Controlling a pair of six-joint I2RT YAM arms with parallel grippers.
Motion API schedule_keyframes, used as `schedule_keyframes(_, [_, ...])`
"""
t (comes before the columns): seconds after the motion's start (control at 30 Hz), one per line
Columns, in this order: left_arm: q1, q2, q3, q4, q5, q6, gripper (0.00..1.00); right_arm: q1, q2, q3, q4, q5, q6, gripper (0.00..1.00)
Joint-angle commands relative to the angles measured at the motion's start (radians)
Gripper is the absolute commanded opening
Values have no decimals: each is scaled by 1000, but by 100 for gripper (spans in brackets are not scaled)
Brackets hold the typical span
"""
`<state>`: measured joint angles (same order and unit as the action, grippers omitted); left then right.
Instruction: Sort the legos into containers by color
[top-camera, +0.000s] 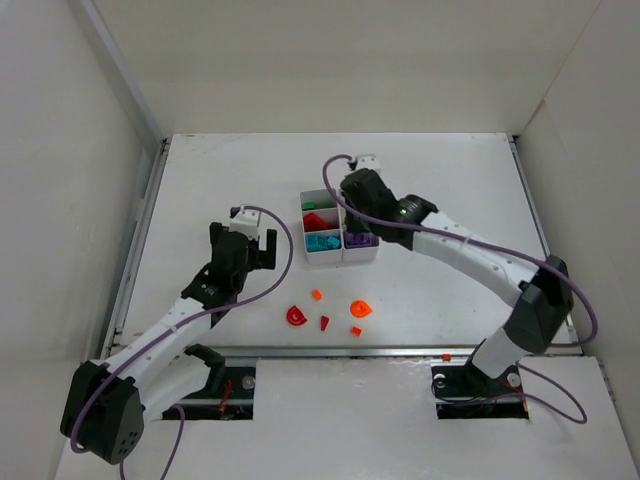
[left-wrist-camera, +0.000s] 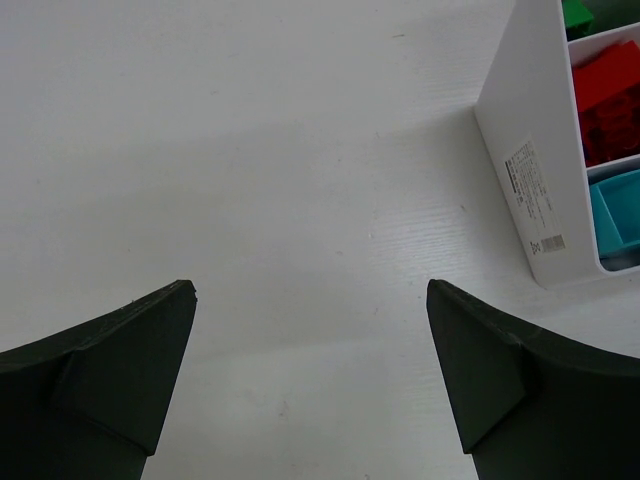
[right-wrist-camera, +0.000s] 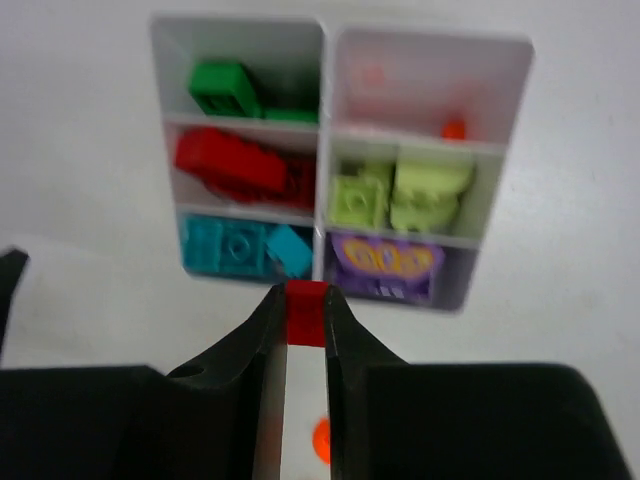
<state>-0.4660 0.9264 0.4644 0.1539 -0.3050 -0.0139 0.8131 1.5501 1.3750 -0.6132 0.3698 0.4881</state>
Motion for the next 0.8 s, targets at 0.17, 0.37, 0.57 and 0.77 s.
schedule_keyframes(0.17, [16, -43, -15, 39, -16, 12, 100, 6, 306, 301, 55, 15, -131, 0])
schedule_keyframes(0.37, [36, -43, -15, 39, -16, 12, 100, 6, 352, 331, 46, -17, -120, 0])
schedule_keyframes(0.57, [46, -43, -15, 39, -3, 12, 100, 6, 370, 318, 66, -60, -111, 25])
schedule_keyframes(0.77, [55, -52, -15, 39, -3, 12, 100, -3, 410, 358, 89, -75, -129, 25])
